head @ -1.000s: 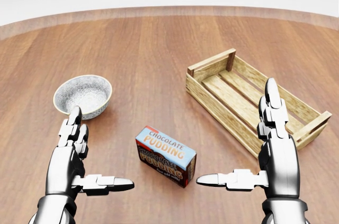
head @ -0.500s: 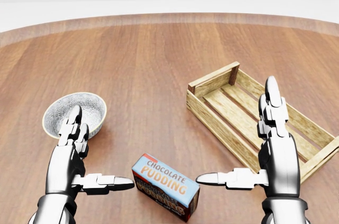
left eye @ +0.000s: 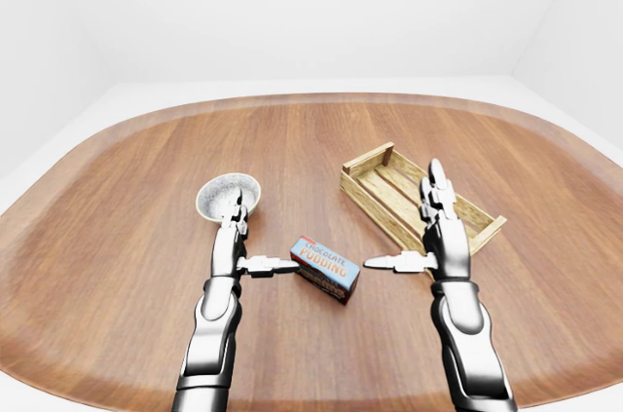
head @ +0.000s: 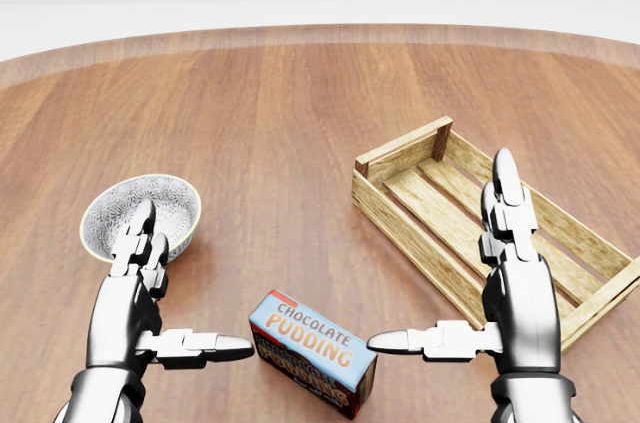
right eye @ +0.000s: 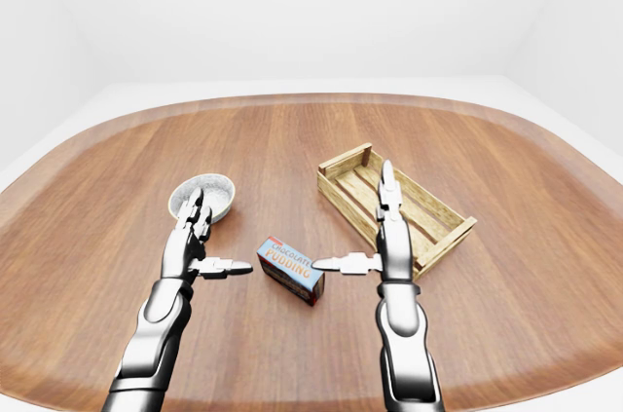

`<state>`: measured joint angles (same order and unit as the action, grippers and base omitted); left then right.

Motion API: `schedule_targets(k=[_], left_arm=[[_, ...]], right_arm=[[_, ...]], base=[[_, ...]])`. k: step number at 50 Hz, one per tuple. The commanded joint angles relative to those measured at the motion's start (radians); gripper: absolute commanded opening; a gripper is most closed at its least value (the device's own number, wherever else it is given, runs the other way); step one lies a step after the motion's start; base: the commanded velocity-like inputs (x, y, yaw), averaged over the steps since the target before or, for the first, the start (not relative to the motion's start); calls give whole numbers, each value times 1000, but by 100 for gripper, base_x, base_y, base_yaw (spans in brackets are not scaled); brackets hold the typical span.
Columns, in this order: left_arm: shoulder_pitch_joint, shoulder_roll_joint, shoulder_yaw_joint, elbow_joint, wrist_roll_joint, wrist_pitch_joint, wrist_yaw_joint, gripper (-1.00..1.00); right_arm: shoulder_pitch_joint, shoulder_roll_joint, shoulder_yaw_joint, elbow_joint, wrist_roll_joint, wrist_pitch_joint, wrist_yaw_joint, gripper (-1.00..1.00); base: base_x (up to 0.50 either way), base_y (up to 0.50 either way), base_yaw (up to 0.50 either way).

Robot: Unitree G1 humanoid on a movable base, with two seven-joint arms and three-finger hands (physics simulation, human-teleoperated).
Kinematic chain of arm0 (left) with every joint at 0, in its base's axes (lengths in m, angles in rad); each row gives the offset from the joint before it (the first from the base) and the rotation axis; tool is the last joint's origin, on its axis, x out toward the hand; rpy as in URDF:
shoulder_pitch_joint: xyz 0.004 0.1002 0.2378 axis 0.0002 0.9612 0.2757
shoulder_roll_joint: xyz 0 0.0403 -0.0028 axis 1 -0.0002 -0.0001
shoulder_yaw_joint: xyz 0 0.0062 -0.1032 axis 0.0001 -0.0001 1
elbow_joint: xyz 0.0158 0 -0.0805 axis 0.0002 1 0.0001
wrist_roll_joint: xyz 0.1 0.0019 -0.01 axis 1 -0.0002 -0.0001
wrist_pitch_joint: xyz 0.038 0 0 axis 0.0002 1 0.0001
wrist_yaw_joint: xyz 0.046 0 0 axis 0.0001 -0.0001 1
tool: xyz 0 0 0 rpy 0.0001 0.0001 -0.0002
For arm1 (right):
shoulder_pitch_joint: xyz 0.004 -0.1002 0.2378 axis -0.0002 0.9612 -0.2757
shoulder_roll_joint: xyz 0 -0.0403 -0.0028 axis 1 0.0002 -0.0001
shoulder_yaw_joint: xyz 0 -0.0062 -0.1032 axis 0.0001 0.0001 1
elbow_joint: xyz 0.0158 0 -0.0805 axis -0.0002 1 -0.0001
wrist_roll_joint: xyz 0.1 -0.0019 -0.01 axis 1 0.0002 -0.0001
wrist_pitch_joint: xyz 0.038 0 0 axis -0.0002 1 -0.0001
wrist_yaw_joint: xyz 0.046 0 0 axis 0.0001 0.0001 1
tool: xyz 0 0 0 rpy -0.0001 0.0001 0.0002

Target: Pick up the chocolate pudding and put it in the tray.

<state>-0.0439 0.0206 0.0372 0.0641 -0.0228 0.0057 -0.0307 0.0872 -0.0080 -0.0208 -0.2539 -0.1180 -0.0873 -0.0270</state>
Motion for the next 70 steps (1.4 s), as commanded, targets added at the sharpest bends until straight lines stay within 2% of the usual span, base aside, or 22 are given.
schedule_targets(k=[1, 7, 19, 24, 31, 35, 36, 39, 47, 48, 51, 70], left_arm=[[1, 0, -1, -4, 2, -1, 1, 100], [-1, 1, -11, 7, 34, 3, 12, 100], [4, -1, -11, 2, 36, 10, 4, 100], [0, -1, -10, 14, 37, 3, 3, 100], [-5, -1, -10, 29, 37, -7, 3, 100], [-3, -1, -11, 22, 37, -1, 3, 100], [-4, -1, -10, 25, 37, -3, 3, 100], [-4, -2, -11, 26, 37, -4, 3, 100], [-5, -1, -10, 30, 37, -7, 3, 100], [-4, -1, -10, 29, 37, -5, 3, 100], [-4, -1, -10, 29, 37, -6, 2, 100], [-2, -1, -11, 18, 37, 5, 3, 100]], right_arm=[[0, 0, 1, -1, 2, 0, 3, 100], [3, 1, 2, -2, 2, 0, 3, 100], [14, 5, 23, -8, -12, 0, 4, 100], [16, 7, 41, 105, -28, 0, -10, 100], [8, 11, 71, 121, -52, 0, -13, 100], [3, 11, 78, 157, -61, 0, -19, 100], [0, 10, 79, 242, -66, 0, -34, 100], [6, 15, 89, 173, -71, 0, -22, 100], [4, 17, 111, 243, -94, 0, -35, 100], [-4, 14, 109, 337, -101, 0, -54, 100], [0, 19, 114, 279, -102, 0, -39, 100], [2, 24, 146, 358, -138, 0, -50, 100]], base=[[0, 0, 0], [0, 0, 0], [0, 0, 0], [0, 0, 0], [0, 0, 0], [0, 0, 0], [0, 0, 0], [0, 0, 0], [0, 0, 0], [0, 0, 0], [0, 0, 0], [0, 0, 0]])
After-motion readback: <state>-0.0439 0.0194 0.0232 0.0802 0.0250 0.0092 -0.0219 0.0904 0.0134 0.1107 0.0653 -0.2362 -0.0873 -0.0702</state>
